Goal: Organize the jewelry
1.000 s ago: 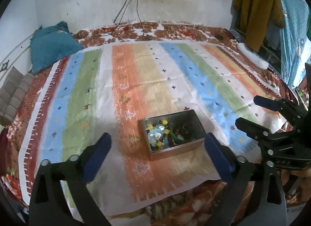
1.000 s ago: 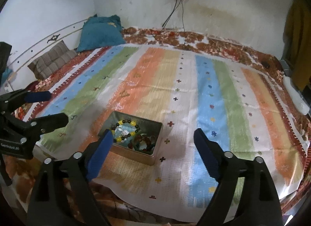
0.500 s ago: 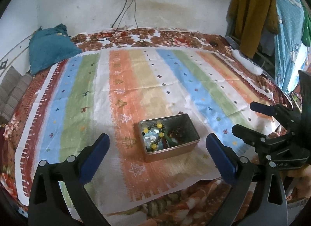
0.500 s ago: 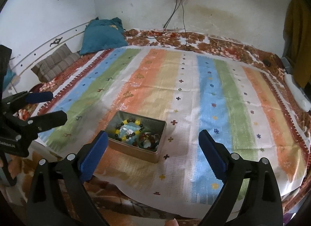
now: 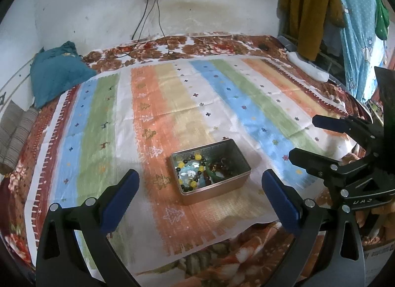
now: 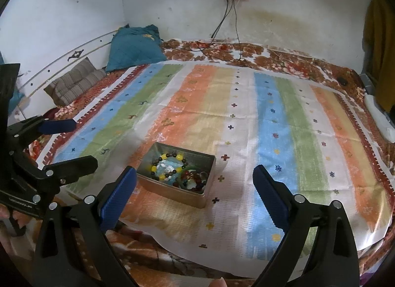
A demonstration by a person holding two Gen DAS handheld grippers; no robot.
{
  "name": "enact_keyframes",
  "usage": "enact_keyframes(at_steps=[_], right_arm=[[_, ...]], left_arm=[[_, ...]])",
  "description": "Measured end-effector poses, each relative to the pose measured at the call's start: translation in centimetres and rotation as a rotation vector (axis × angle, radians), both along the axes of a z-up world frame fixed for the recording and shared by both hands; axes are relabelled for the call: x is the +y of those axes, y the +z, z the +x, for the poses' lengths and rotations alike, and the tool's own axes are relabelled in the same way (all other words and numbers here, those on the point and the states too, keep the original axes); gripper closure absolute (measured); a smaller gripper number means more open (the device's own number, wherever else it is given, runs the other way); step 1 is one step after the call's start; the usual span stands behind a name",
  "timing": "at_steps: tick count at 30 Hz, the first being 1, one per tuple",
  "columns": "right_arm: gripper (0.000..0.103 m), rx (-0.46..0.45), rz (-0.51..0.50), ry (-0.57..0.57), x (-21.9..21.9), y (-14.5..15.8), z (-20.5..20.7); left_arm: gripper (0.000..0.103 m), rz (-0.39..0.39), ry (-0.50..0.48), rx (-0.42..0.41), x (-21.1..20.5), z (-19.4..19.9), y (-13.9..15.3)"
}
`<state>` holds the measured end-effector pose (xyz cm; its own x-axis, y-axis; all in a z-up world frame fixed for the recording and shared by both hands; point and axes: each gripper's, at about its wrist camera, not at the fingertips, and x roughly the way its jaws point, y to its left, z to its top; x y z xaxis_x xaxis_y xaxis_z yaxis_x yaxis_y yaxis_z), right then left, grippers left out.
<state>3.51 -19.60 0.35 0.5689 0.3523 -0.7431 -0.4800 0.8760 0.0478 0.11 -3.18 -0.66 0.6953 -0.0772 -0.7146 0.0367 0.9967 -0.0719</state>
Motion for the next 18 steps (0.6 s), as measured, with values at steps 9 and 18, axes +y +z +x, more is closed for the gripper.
enact_keyframes(at_steps=[9, 18], right_arm=[[0.007, -0.010, -0.003, 0.016, 0.25, 0.04, -0.30], [0.007, -0.023, -0.002, 0.022, 0.30, 0.21, -0.42]], left_arm=[[0.006, -0.021, 0.034, -0.022, 0.64, -0.19, 0.26], [0.006, -0.014, 0.021, -0.027, 0.40, -0.28, 0.44]])
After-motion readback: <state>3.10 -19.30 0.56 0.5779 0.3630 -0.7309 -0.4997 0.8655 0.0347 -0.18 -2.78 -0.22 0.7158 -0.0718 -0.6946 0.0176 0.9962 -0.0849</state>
